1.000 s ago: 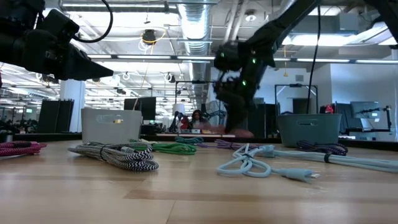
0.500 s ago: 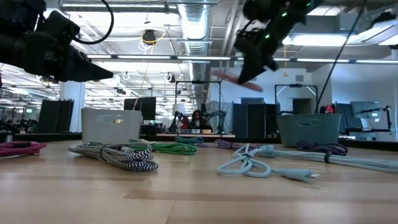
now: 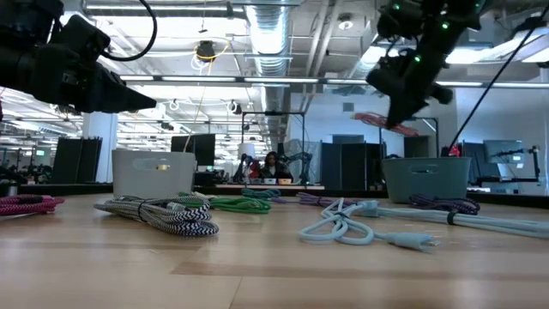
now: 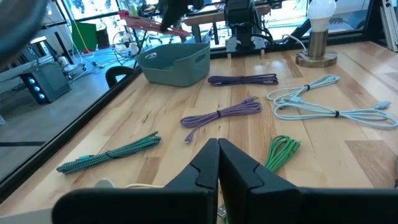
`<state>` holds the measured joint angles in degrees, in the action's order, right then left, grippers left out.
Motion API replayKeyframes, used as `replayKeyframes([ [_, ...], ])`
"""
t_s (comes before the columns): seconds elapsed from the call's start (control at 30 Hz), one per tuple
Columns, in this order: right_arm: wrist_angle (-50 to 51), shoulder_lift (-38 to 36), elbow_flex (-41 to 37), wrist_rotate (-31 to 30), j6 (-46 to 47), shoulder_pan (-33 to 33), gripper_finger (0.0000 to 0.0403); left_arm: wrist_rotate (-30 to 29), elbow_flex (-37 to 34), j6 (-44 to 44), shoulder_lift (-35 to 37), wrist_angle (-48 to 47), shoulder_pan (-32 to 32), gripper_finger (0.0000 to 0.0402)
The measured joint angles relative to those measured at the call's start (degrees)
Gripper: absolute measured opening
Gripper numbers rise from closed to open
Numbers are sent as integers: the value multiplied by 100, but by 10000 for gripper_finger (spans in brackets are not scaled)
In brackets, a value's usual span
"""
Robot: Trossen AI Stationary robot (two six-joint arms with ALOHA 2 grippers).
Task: Pick & Place USB Port
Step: Put the pink USB cable into the blue bin
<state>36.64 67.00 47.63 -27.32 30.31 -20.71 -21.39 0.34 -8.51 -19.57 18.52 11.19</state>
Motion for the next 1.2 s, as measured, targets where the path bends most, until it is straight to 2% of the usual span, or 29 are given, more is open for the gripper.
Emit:
replayKeyframes([
  [0.2, 150, -67, -393, -107, 704, -6, 5, 0, 0, 0, 0, 0, 0, 8],
  [0.43, 914, -15, -441, -389, 1476, -42, 5, 0, 0, 2, 0, 0, 1, 8],
  [1.0, 1200, 98, -607, -306, 1983, -210, 5, 0, 0, 155, 1, 0, 0, 8],
  [1.2, 866, 319, -866, -234, 2032, -225, 5, 1, 0, 155, 0, 0, 1, 8],
])
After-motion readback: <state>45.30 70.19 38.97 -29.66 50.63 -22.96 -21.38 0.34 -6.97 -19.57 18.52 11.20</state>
